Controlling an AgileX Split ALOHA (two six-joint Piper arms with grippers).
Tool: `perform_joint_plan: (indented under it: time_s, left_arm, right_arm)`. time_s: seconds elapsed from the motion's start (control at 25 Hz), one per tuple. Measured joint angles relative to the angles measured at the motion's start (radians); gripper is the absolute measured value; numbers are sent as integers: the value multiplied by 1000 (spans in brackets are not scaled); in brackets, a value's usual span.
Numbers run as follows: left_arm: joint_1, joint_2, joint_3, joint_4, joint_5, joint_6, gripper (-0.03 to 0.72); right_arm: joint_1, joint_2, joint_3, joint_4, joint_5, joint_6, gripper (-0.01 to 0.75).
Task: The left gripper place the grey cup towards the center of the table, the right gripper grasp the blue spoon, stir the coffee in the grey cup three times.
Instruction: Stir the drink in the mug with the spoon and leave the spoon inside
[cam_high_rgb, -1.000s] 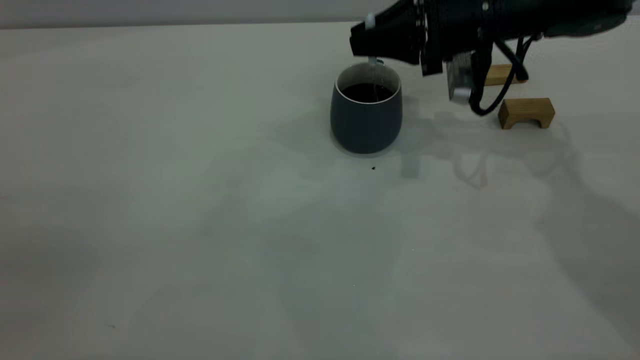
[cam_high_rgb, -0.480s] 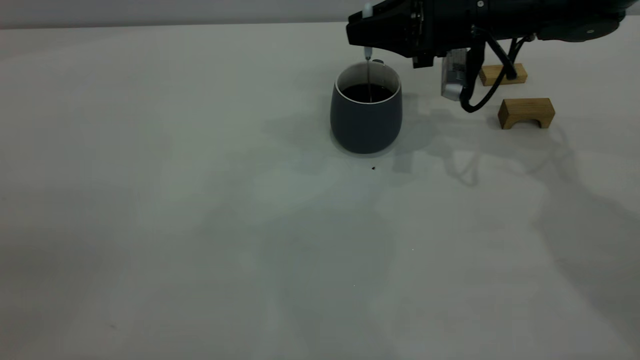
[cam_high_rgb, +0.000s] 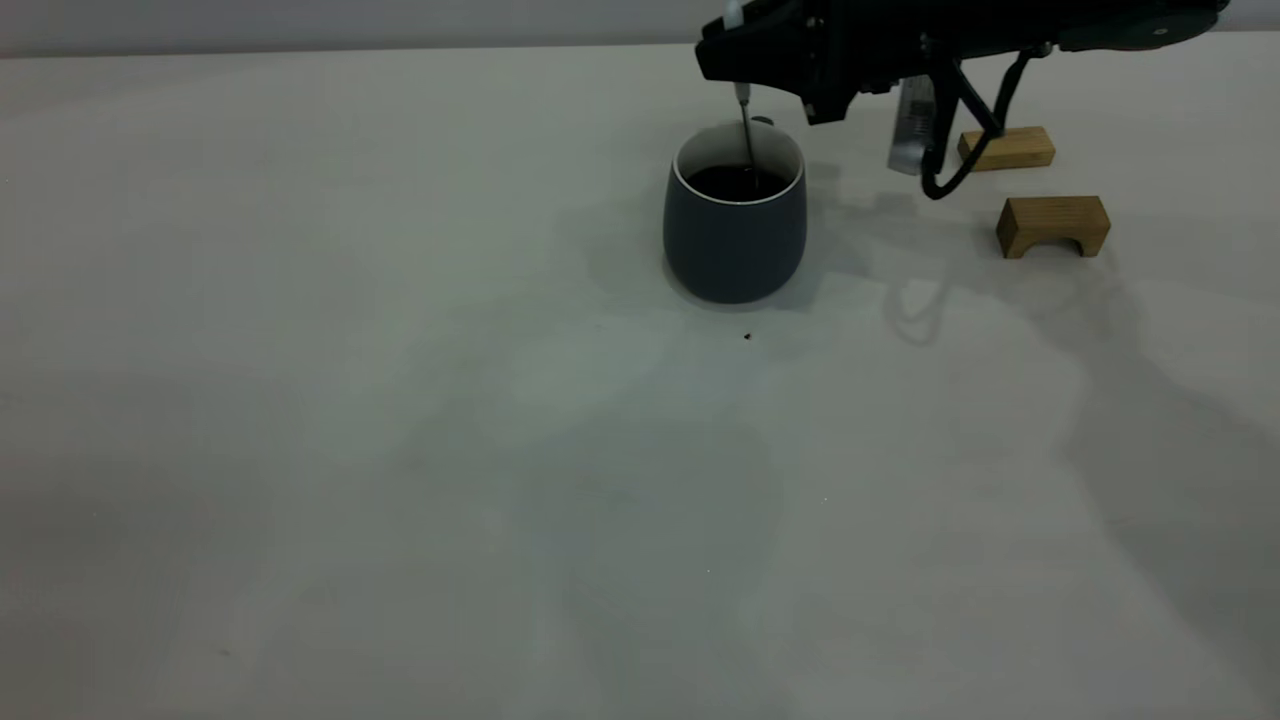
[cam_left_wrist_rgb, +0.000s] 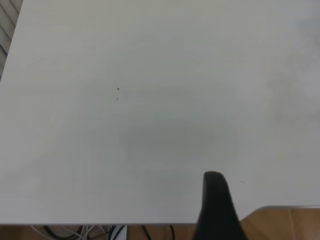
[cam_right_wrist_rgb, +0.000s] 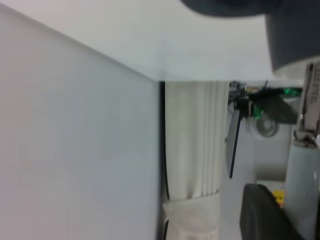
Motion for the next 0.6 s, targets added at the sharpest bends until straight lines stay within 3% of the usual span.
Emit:
perform_joint_plan:
  time_s: [0.36, 0.6]
  left_arm:
    - [0, 0, 0, 0, 0, 0, 585]
    - [0, 0, 0, 0, 0, 0, 585]
  right_arm:
    - [-43, 0, -2, -194, 140, -1, 128]
    - [-8, 0, -2, -144, 180, -1, 128]
